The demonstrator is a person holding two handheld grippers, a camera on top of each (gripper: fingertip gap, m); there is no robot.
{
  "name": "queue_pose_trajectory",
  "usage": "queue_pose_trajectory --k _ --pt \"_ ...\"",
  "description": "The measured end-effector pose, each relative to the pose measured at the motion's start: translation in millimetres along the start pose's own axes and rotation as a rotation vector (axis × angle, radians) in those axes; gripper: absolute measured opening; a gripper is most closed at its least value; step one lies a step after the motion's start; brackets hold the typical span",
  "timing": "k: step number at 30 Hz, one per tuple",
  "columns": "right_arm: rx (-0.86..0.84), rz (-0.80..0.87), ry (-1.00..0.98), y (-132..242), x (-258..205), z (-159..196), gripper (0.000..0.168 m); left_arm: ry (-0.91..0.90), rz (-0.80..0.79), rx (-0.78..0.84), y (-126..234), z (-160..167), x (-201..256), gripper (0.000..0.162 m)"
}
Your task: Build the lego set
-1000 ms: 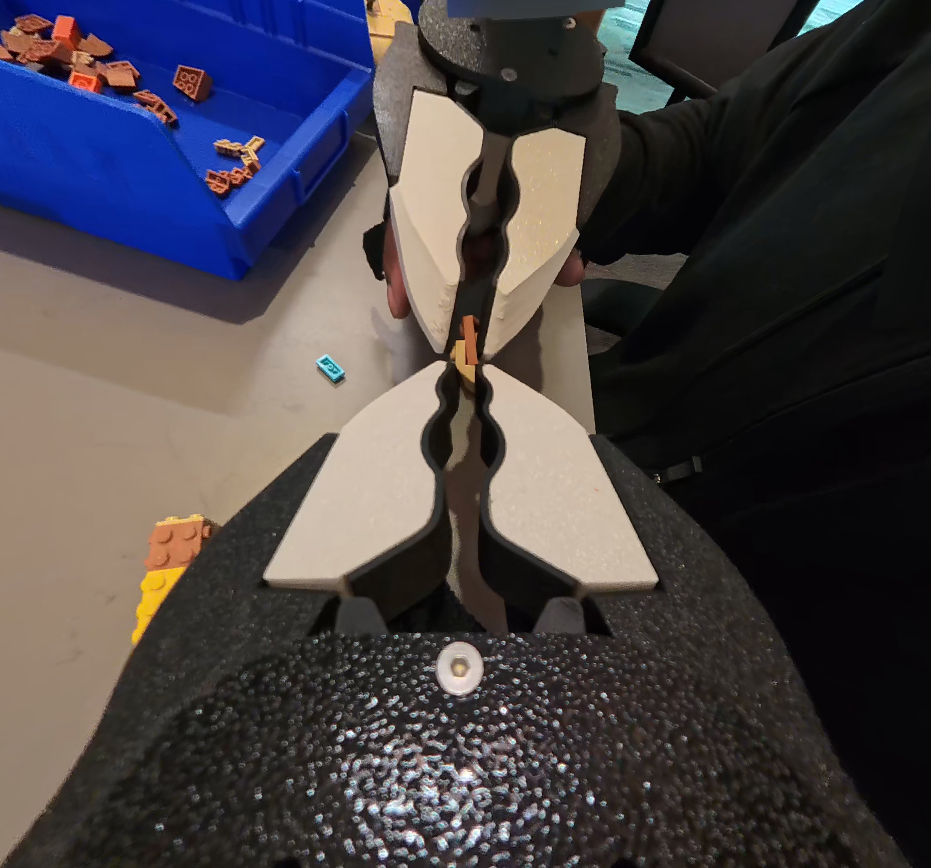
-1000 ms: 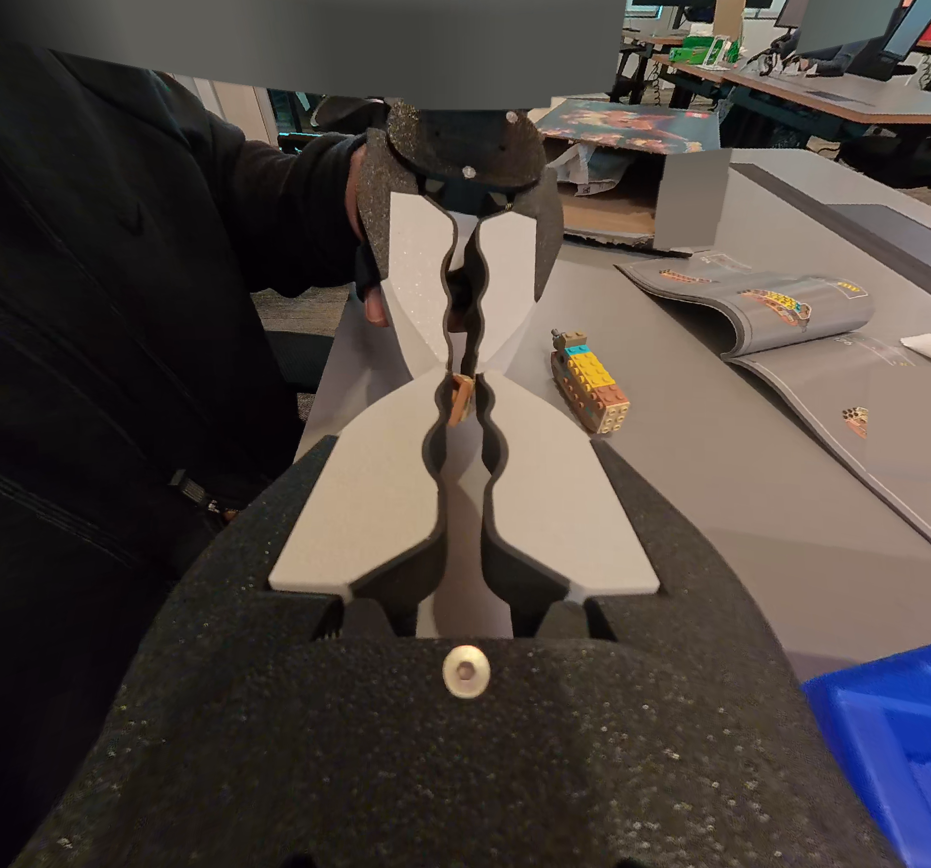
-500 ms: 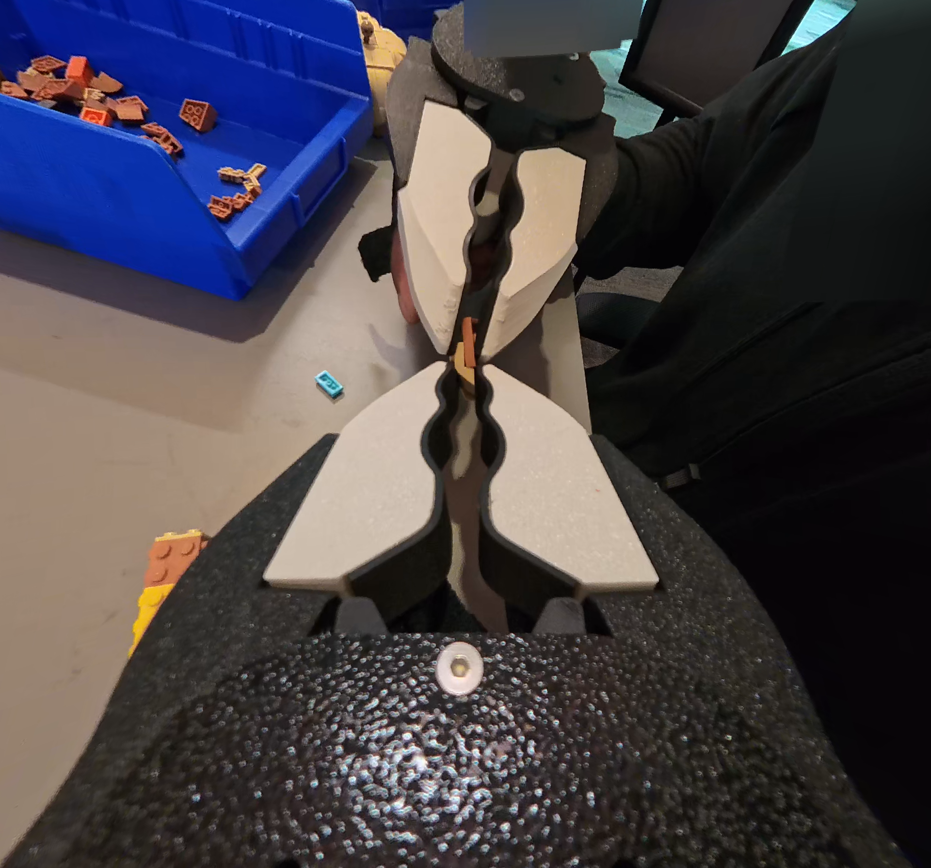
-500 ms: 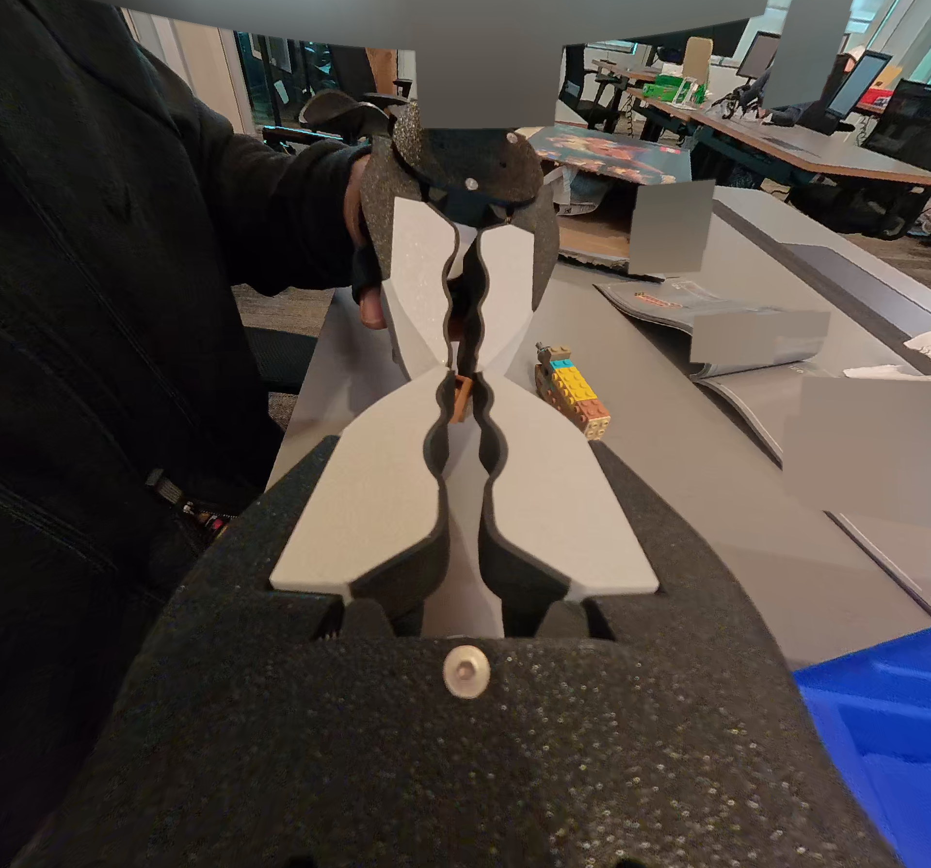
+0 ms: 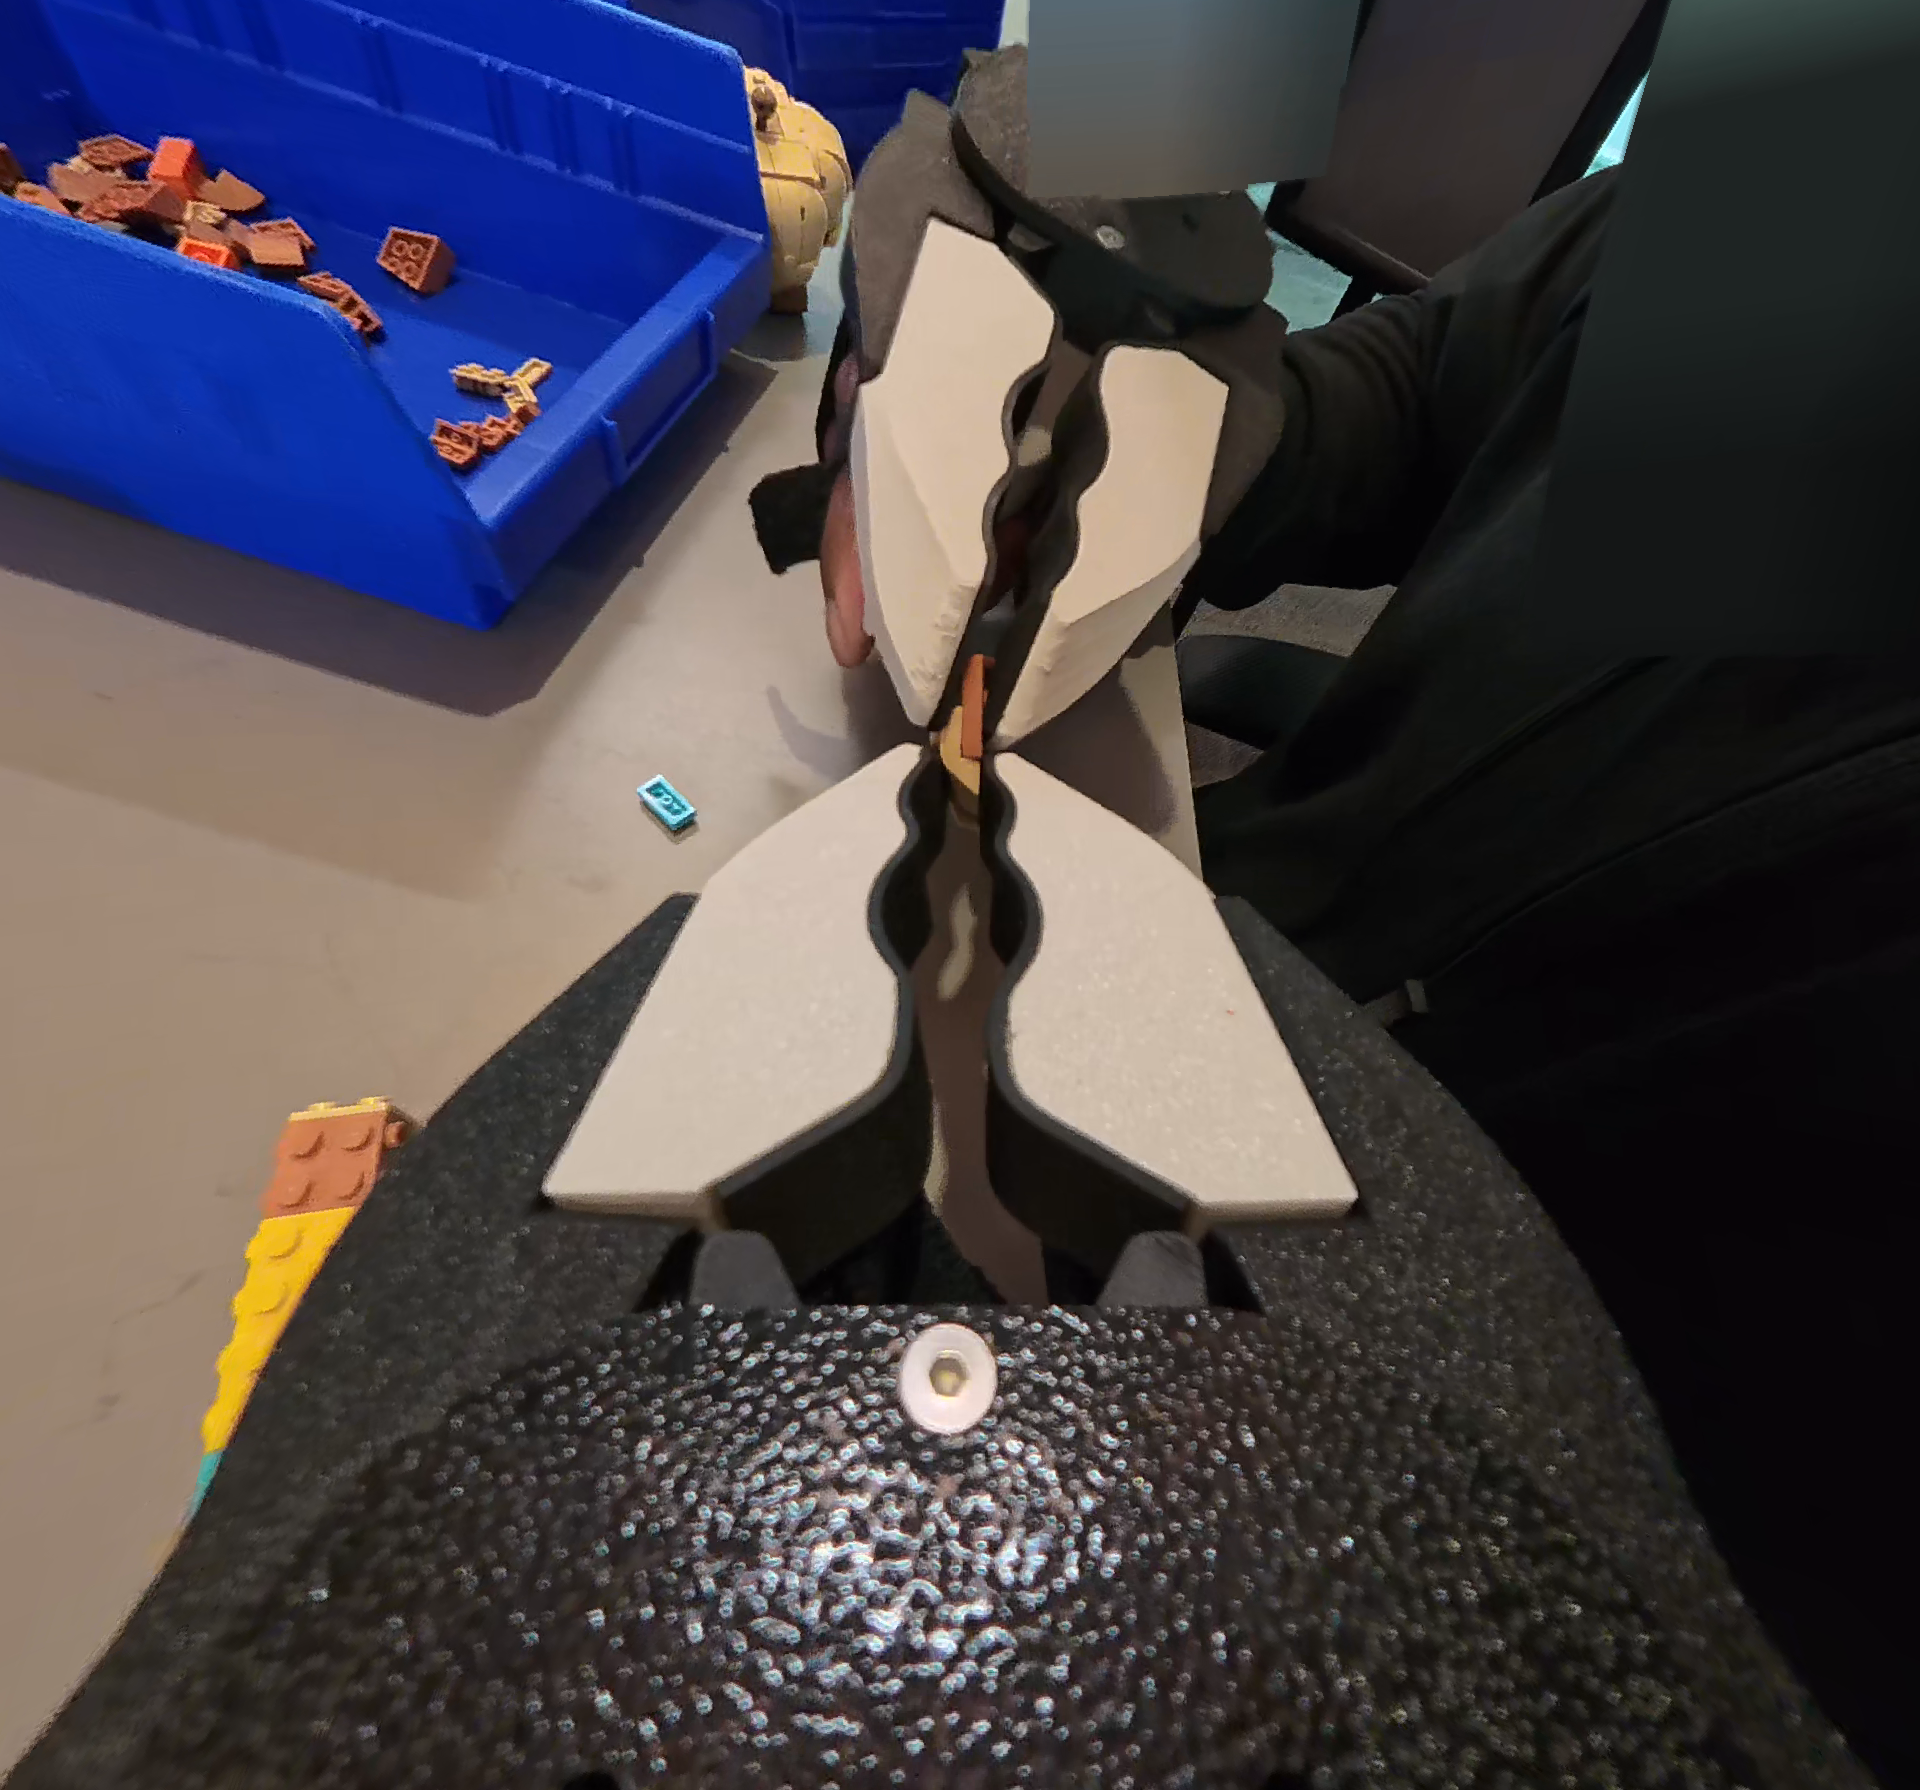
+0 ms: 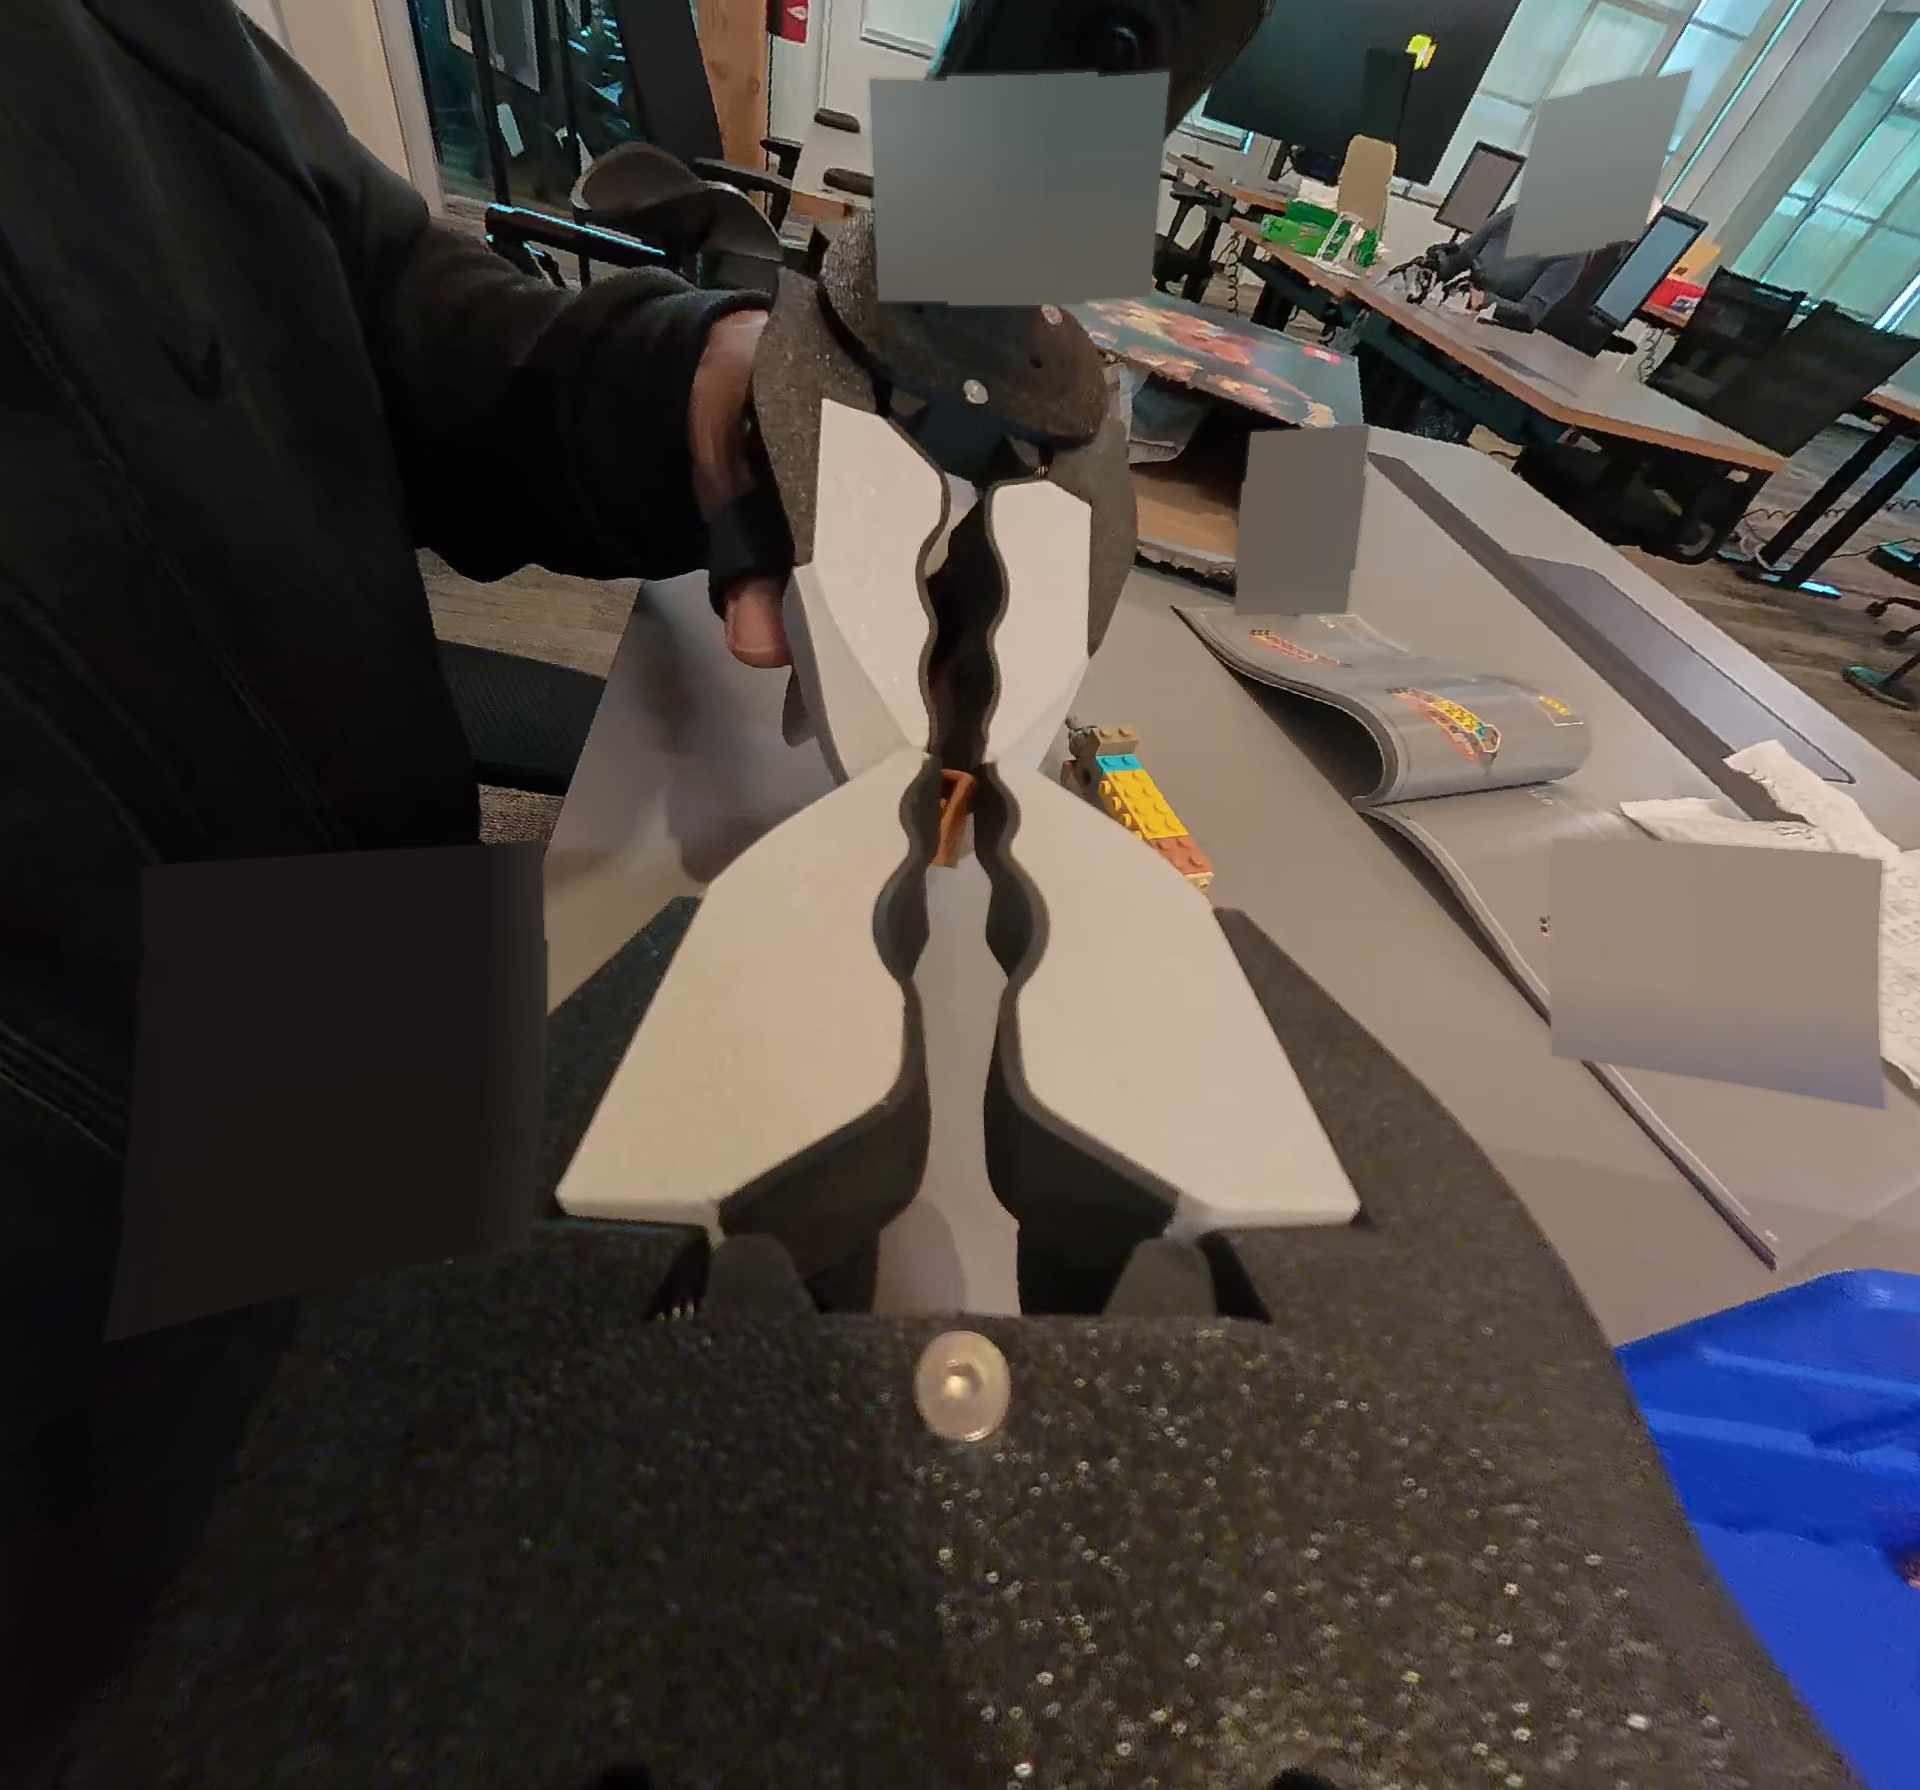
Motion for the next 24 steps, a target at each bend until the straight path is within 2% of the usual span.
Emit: queue_pose_trajectory --k 5,9,13,18,24 --pt "-0.006 -0.012 -0.063 0.5 2.1 -0.5 0.007 0.023 0.016 0.063 -1.6 3.8 -1.8 0.005" --pt "0.009 0.007 -0.136 1.7 7.9 0.5 0.022 0.052 0.023 0.139 -4.1 8.7 -3.5 0.006" --pt "0.024 -0.005 -0.179 5.9 9.7 0.0 0.023 0.032 -0.009 0.178 -3.8 11.0 -3.7 0.005" --pt "0.041 -0.019 -0.258 8.0 9.4 1.4 0.021 -0.052 -0.043 0.318 4.5 7.8 -2.6 0.005" --pt "0.092 -0.031 -0.251 6.3 1.0 -3.1 0.020 -0.229 -0.072 0.349 5.0 9.2 3.5 0.006"
Point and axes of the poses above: each gripper's, where its closed fingertips meet, y back along the fingers, z out of its underside, x = y × z across the jaws, the point moved 8 cm from there along y, back along the fingers, and after that the axes turned 11 degrees about z, right-handed, at the moved point
